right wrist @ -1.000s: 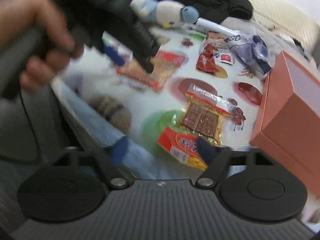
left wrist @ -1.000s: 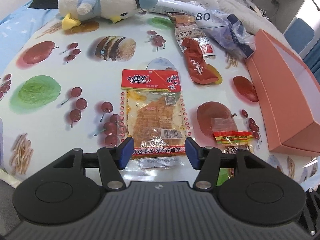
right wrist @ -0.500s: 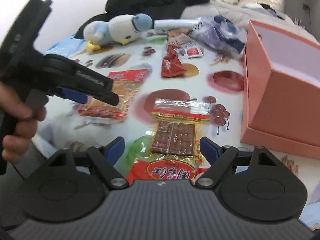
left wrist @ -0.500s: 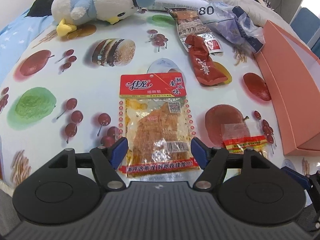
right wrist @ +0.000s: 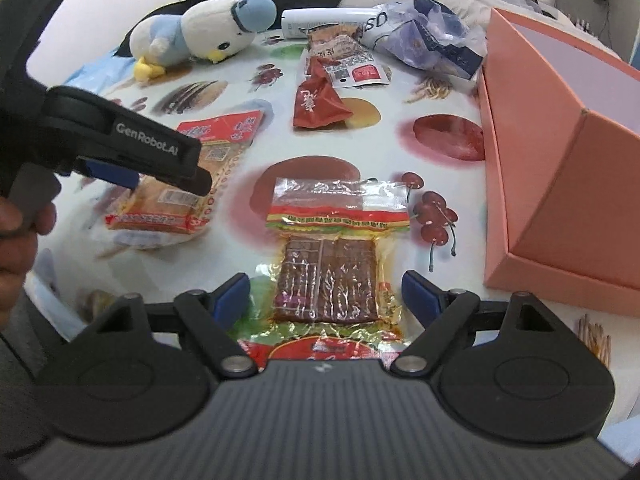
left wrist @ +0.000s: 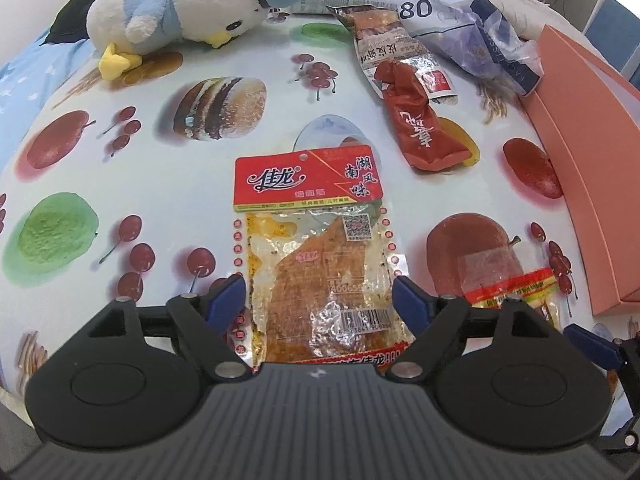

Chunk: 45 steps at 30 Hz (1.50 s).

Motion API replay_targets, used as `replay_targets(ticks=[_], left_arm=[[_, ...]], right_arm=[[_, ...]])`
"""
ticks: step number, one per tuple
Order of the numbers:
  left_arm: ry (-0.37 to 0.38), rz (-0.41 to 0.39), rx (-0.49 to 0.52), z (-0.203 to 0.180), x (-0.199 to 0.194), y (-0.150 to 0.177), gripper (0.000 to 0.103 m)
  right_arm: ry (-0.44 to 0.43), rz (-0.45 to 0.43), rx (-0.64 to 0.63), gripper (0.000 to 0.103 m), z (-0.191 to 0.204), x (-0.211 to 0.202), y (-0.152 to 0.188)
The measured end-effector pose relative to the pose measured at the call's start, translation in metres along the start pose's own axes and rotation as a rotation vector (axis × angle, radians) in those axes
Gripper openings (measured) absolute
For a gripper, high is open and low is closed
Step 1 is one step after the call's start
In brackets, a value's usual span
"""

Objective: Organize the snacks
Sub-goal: 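Lift the held packets up from the bed with both tools, then carry both held packets over the pink box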

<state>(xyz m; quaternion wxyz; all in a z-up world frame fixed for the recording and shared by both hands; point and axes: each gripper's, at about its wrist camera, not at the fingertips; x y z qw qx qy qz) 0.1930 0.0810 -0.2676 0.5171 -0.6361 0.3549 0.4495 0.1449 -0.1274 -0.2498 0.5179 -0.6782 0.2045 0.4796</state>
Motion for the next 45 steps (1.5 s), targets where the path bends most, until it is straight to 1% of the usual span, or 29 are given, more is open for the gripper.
replay_targets(ticks=[2,5,7,9,11,13,15,17,20,22,23,25,28,30,36,45], left_arm=[[-0.007,-0.001,0.005,-0.003,0.001,0.000,0.085],[-0.018,-0.003,0.008,-0.006,0.003,0.001,0.085],[-0.020,-0.006,0.010,-0.008,0.003,0.002,0.085],[-0.016,-0.007,0.024,-0.011,0.004,0.003,0.085],[0.011,-0.003,0.050,-0.016,0.005,0.008,0.085],[-0.007,-0.005,0.104,-0.027,0.006,0.014,0.085],[-0.014,-0.026,0.120,-0.034,0.006,0.021,0.085],[-0.008,-0.028,0.136,-0.036,0.005,0.025,0.084],[-0.006,-0.034,0.138,-0.035,0.003,0.028,0.077],[0.002,-0.034,0.140,-0.033,0.001,0.030,0.070],[0.006,-0.035,0.144,-0.034,0.000,0.031,0.068],[0.011,-0.040,0.153,-0.036,-0.003,0.033,0.057],[0.019,-0.045,0.170,-0.040,-0.006,0.036,0.046],[0.033,-0.042,0.168,-0.040,-0.010,0.038,0.044],[0.071,-0.063,0.133,-0.037,-0.037,0.044,0.041],[0.119,-0.108,0.098,-0.034,-0.093,0.061,0.041]], right_arm=[[0.000,-0.001,-0.001,0.076,0.000,0.000,-0.001],[0.006,-0.001,-0.017,0.059,0.001,-0.001,-0.003],[0.004,0.003,-0.018,0.056,0.001,-0.002,-0.005],[0.001,0.002,-0.022,0.055,0.002,-0.003,-0.006],[0.007,-0.005,-0.032,0.055,0.003,-0.005,-0.005],[0.003,-0.009,-0.026,0.055,0.003,-0.006,-0.005],[0.011,-0.013,-0.030,0.055,0.003,-0.007,-0.004],[0.016,-0.016,-0.031,0.055,0.004,-0.009,-0.002],[0.012,-0.012,-0.011,0.055,0.002,-0.011,-0.001],[0.016,-0.017,-0.002,0.055,0.000,-0.015,0.001],[0.018,-0.019,0.001,0.055,-0.001,-0.017,0.002],[0.020,-0.021,0.008,0.055,-0.004,-0.021,0.004],[0.019,-0.024,0.021,0.055,-0.007,-0.026,0.007],[0.023,-0.028,0.029,0.055,-0.009,-0.031,0.008],[0.022,-0.055,0.059,0.055,-0.013,-0.050,0.009],[0.022,-0.110,0.084,0.055,-0.011,-0.087,0.017]])
Point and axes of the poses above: each gripper's, at about its wrist camera, not at the fingertips, and x roughly the way its jaws point, z to its left, y to its underside, and after that the axes turned 11 degrees about z, right-handed
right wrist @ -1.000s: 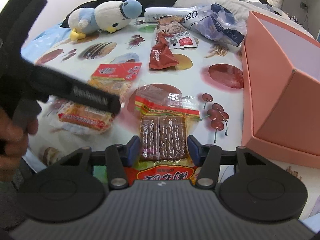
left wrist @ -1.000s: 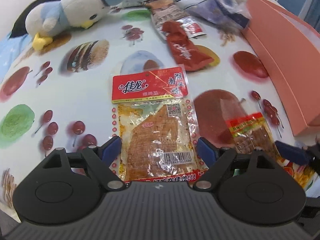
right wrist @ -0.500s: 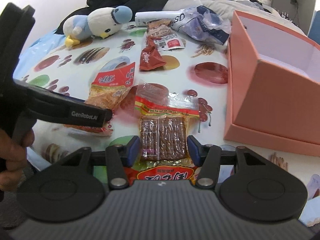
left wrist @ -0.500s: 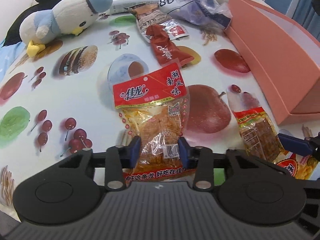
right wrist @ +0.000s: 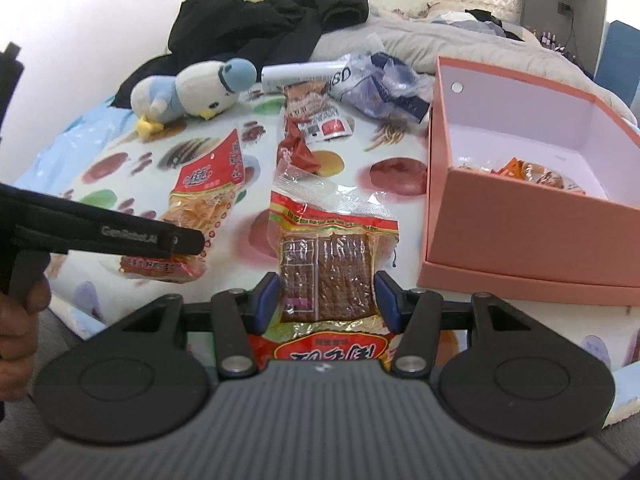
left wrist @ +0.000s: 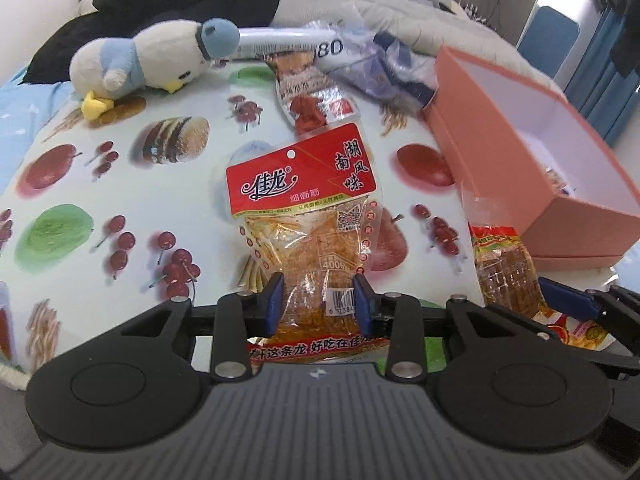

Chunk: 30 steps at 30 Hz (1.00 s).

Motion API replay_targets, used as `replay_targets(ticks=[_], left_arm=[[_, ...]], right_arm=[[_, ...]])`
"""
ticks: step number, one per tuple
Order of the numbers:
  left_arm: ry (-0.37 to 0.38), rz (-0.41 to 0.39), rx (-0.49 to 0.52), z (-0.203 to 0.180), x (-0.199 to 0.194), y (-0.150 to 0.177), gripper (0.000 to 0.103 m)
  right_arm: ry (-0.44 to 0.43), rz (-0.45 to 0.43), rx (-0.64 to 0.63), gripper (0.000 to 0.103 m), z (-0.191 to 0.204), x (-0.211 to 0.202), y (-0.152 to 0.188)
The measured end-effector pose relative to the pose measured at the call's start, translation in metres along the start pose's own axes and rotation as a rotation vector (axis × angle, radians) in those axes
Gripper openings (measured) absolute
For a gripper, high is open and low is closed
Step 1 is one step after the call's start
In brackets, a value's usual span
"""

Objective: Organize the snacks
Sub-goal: 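Carry both held packets over the pink box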

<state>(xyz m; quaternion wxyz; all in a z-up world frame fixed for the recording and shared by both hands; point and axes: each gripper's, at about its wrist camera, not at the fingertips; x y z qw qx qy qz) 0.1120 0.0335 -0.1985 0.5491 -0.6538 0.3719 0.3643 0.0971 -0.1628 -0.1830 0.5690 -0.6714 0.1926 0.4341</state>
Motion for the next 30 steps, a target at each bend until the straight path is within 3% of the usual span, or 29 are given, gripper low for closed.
replay_targets(ticks=[16,23,30], left_arm=[[0.118,-0.083,0.047,-0.048,-0.082,0.010,0.041],[0.188,-0.122,0.091,-0.090,-0.099,0.003,0.041],[0.258,-0.110,0.170,-0.136,-0.099,-0.004,0.041]], right_arm=[[0.043,-0.120,0.102,0.055,-0.016,-0.087,0.002],[0.102,-0.176,0.153,0.055,-0.043,-0.119,0.004],[0.157,-0.197,0.223,0.055,-0.075,-0.143,0.015]])
Point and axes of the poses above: each gripper's, at about its wrist camera, not at the fingertips, and x roughly the way its jaws point, z to its left, y to its underside, and after that the axes turned 11 degrees about z, right-handed
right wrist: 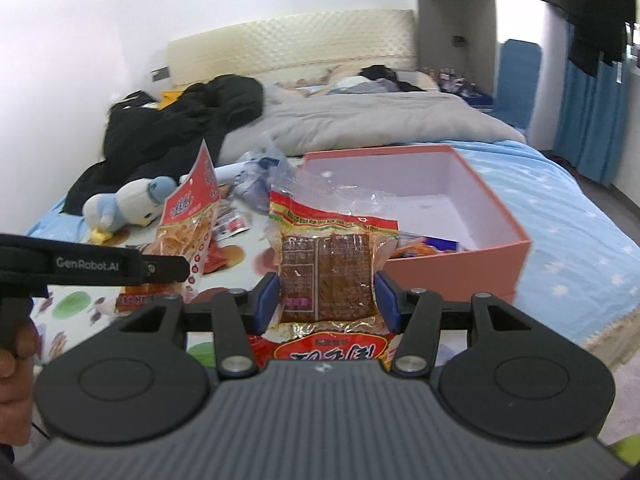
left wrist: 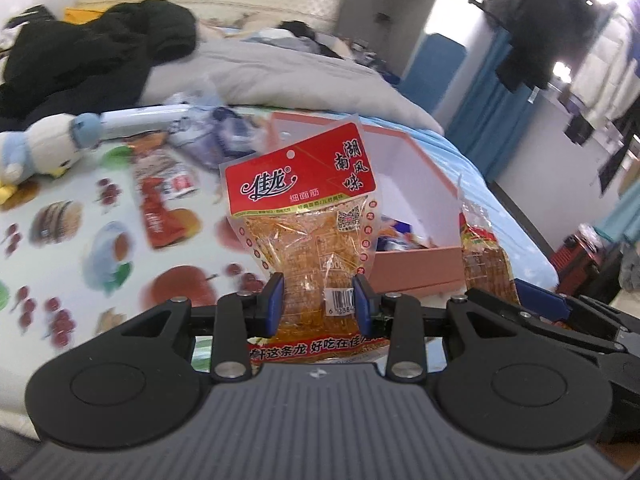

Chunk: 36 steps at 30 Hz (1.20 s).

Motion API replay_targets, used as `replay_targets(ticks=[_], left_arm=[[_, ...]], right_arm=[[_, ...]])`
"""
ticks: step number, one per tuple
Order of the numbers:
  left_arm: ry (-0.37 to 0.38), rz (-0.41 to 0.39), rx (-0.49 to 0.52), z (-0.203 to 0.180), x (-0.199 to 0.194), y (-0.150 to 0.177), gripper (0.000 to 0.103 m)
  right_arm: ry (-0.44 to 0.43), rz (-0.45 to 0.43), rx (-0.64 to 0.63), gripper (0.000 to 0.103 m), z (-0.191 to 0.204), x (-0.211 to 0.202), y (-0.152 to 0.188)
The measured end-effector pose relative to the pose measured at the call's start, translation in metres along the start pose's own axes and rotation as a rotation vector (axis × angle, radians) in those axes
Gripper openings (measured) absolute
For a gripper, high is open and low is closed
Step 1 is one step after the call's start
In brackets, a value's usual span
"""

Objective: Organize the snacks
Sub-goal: 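Carry both held packets over the pink box, then open both tools to drop the packets into the pink box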

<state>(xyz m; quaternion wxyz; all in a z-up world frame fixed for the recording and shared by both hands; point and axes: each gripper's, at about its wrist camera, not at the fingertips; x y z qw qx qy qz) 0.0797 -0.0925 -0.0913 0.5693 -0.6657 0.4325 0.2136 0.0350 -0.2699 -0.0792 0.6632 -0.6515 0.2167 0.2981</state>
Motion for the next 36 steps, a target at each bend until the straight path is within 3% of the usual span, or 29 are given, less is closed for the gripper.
replay_targets(ticks=[12,24,36], left_arm=[[0.018,0.036,0.082,-0.029,0.047,-0.071,0.041],[0.038,0.124,0.125,-0.052,0.145,-0.152,0.041],[0.027,0.212,0.139,-0.048,0.229,-0.188,0.042]], right_arm=[[0.020,0.003,0.061,0.055,-0.043,0.027,-0.029],[0.017,0.038,0.076,0.055,-0.091,0.087,-0.086],[0.015,0.130,0.104,0.056,-0.122,0.162,-0.100]])
Point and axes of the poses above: each gripper's, at about its wrist camera, not at the fingertips, and x roughly the way its jaws point, z to its left, y to its underside, and after that the axes turned 11 degrees about z, right-handed
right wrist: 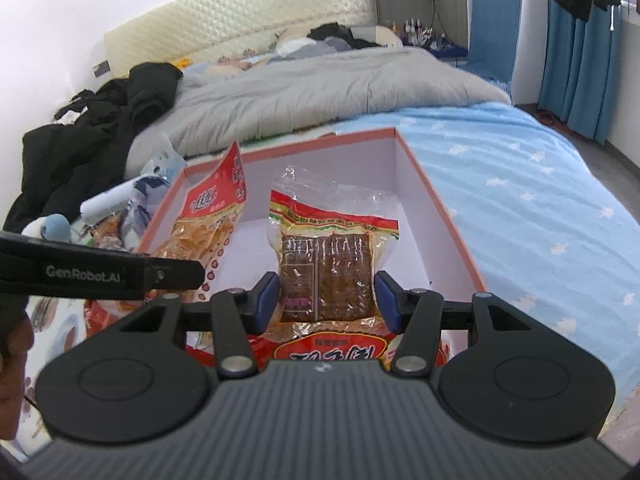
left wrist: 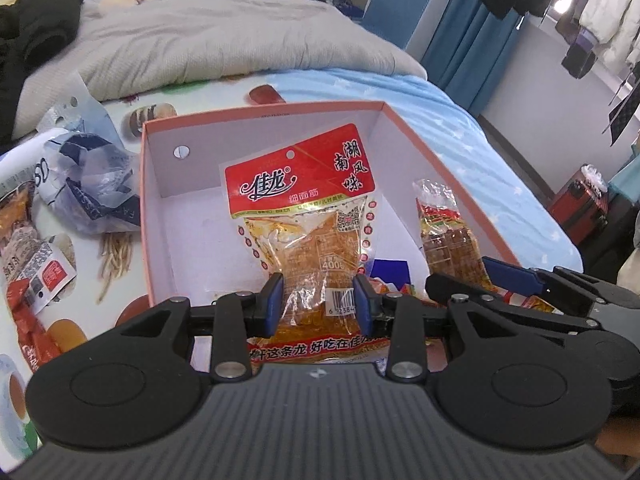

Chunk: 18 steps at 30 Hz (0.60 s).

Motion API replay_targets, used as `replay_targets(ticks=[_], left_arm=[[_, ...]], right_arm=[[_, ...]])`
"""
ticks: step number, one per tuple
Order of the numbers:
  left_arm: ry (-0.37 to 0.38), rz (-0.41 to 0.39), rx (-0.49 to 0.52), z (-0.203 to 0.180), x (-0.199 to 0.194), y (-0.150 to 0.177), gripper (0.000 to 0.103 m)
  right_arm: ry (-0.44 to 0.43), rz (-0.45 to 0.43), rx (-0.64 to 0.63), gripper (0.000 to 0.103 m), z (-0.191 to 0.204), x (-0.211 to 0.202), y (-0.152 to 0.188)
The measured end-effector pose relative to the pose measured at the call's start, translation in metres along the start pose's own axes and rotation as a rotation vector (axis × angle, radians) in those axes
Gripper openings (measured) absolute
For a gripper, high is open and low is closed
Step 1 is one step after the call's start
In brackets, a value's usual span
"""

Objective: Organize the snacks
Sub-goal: 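Open both tools to drop the packets into the pink box, then withdraw both open tools from the box toward the remaining snacks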

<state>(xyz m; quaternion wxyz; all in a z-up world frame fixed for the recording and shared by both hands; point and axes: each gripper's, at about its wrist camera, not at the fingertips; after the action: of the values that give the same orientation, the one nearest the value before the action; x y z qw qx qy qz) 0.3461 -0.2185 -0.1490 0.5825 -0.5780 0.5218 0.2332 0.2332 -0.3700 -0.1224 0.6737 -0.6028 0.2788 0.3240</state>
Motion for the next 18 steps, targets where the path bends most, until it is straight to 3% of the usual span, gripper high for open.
replay_targets(ticks=[6,9,12,13,18], left_arm=[[-0.006,0.022,-0.021,0.006,0.013,-0.001,0.043],[0.005,0.023,-0.048,0.010,0.009,0.000,0.050],[-0.017,0.005,-0.040,0.008,-0.001,0.004,0.063],[-0.030,-0.010,-0.038,0.007,-0.005,0.005,0.064],[-0.026,-0.046,-0.028,0.005,-0.030,0.015,0.064]], right_arm=[[-0.016,0.036,0.028,0.057,-0.004,0.020,-0.002],[-0.021,0.046,0.041,0.060,-0.006,0.022,-0.002],[-0.032,0.056,0.054,0.070,-0.006,0.021,-0.002],[-0.032,0.055,0.056,0.074,-0.007,0.021,-0.003],[-0.029,0.028,0.041,0.074,-0.001,0.006,0.001]])
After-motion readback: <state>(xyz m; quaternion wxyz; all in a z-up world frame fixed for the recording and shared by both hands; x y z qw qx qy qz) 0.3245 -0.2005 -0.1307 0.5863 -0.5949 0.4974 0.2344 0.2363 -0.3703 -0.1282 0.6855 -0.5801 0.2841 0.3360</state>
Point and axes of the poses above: each gripper's, at about its wrist camera, not at the fingertips, and x roughly the way its jaws point, z to its left, y to its underside, and after that the axes turned 11 degrees about z, right-handed
